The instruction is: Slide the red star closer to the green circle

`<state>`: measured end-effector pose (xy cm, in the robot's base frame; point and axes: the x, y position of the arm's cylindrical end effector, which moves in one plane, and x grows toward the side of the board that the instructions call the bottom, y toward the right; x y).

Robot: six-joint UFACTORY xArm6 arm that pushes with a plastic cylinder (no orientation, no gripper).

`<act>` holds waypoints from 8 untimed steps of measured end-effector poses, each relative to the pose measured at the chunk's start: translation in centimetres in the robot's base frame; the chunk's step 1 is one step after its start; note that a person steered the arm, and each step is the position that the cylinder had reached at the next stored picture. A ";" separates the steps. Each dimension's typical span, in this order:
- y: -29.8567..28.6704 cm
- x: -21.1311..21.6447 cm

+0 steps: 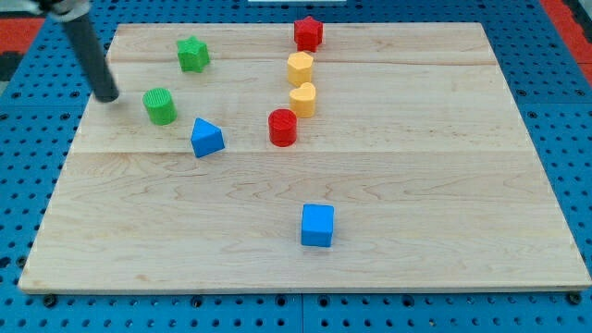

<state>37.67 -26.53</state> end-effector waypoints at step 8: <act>25.6 -18.3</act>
<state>19.39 -0.91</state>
